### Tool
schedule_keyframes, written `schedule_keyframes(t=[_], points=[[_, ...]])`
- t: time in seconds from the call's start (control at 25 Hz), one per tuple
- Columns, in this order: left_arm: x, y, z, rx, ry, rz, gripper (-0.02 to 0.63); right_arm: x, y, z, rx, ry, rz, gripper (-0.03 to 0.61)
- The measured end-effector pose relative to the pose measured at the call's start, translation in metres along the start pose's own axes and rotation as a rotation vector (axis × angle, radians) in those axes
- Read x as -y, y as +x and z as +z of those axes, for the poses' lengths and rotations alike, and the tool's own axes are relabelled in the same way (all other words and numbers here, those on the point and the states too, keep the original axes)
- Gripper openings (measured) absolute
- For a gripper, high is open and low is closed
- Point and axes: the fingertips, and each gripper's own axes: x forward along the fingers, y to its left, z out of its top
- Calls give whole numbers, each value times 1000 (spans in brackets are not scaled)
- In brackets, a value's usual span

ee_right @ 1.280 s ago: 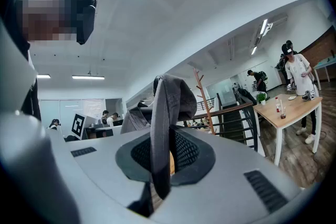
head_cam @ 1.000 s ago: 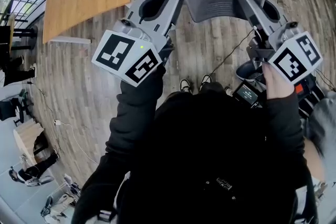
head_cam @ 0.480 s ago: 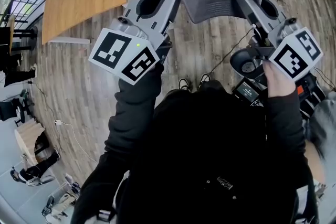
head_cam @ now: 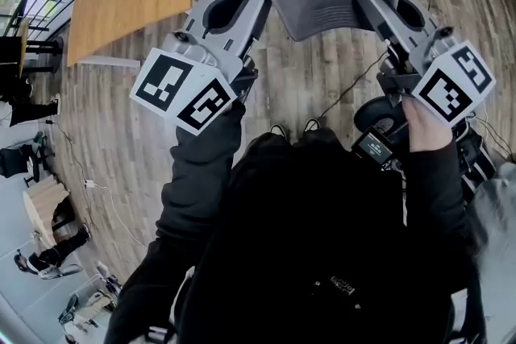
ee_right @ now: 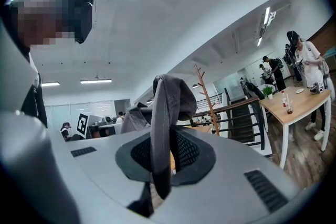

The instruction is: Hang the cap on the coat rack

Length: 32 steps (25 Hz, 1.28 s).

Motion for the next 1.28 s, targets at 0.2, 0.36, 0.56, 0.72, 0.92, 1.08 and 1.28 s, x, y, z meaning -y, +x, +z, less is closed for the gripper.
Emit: schedule_keyframes(t=[0.2,0.36,0.56,0.72,0.92,1.08,1.28], points=[[-3,-5,-7,-17,13,-11,5,6,0,-16,17,46,-2,38],[-10,0,-8,-12,28,-15,5,13,5,-12,20,32,-11,38],[-17,-5,1,12,26,-51,5,-2,7,1,43,-4,-32,38],[-21,-9,14,50,27,-81,5,-13,7,11,46,-38,-58,38],[-18,-2,11,57,23,-127,5,-12,3,11,52,-37,-94,38],[-17,3,4,50,9,-146,5,-9,3,9,45,-23,-104,38],[-15,1,12,48,0,-169,5,-21,5,18,31,-33,-119,38]])
